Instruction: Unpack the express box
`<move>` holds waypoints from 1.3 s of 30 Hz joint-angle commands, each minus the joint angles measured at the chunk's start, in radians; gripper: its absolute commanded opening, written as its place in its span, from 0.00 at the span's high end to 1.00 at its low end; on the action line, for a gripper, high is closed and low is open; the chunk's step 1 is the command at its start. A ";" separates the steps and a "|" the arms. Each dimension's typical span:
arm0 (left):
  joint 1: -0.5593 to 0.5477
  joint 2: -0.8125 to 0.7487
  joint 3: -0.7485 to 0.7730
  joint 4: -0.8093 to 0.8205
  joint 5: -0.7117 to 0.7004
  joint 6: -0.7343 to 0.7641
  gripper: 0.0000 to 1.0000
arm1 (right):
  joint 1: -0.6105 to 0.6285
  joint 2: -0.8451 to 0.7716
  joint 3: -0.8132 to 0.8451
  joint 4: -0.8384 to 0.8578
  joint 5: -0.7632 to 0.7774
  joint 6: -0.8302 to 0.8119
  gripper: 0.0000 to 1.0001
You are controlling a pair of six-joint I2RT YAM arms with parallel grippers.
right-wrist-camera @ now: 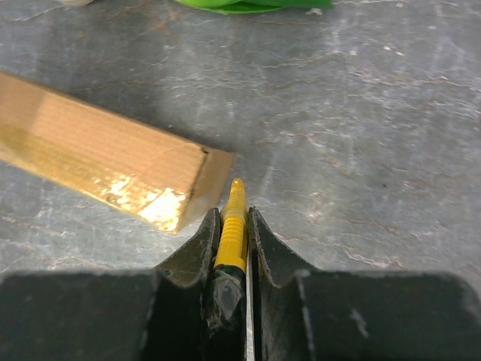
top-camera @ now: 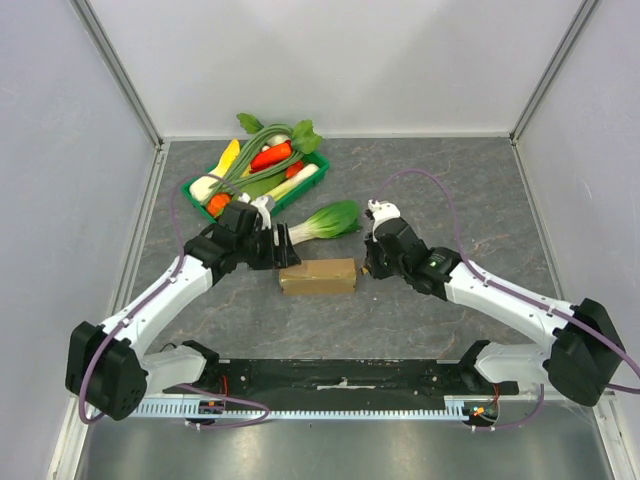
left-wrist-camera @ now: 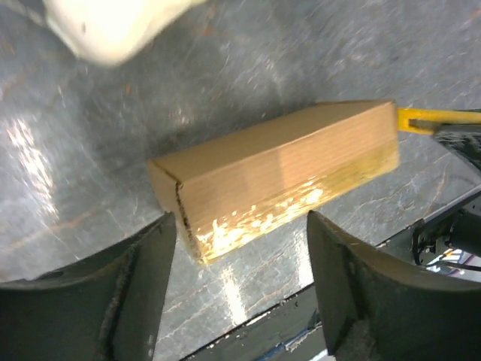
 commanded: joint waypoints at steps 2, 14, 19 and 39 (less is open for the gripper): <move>-0.005 -0.003 0.167 0.005 0.028 0.304 0.21 | -0.043 -0.062 0.061 -0.062 0.088 0.021 1.00; -0.133 0.213 0.231 0.102 0.210 0.684 0.06 | -0.069 -0.157 0.094 -0.091 -0.020 -0.050 1.00; -0.185 0.254 0.207 0.103 0.254 0.786 0.05 | -0.081 -0.162 0.100 -0.090 -0.027 -0.034 1.00; -0.230 0.429 0.161 0.212 0.194 0.812 0.07 | -0.106 -0.228 0.004 -0.004 -0.076 0.077 1.00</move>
